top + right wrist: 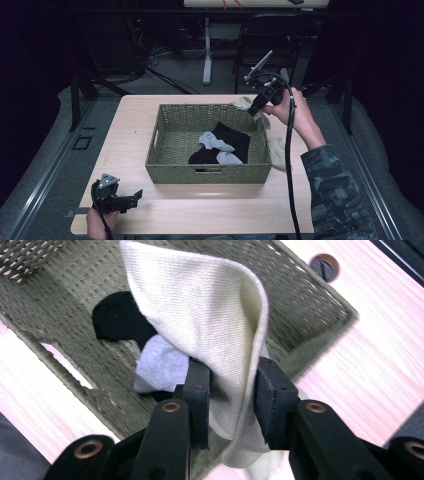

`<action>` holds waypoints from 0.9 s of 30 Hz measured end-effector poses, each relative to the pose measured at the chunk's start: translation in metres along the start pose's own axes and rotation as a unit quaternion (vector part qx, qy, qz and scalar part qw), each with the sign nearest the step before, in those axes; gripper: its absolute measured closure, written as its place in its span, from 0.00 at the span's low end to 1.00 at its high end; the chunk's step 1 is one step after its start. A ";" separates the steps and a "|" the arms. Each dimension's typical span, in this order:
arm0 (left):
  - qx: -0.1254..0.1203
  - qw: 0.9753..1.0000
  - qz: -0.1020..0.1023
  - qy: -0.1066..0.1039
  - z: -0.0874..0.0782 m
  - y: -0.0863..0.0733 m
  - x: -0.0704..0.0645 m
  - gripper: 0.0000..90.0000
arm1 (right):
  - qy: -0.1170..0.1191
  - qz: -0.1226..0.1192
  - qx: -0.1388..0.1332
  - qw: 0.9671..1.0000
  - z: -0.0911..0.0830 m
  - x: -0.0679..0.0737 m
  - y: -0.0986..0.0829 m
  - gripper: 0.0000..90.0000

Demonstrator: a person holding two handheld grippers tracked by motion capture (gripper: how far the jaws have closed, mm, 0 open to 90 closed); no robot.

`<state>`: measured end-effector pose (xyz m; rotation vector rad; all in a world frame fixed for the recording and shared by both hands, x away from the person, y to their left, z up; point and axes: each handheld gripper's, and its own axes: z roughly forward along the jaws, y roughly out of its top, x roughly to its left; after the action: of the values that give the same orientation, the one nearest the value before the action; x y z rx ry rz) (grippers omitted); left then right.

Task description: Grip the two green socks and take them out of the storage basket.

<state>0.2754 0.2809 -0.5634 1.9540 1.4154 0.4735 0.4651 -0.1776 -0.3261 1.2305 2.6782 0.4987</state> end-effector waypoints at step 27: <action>-0.002 1.000 0.000 0.002 0.000 0.000 0.000 0.00 | -0.009 0.110 0.019 0.994 0.039 -0.080 -0.095 0.78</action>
<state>0.2757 0.2804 -0.5635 1.9514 1.4164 0.4797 0.4603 -0.2866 -0.3972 1.5438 2.5617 0.4631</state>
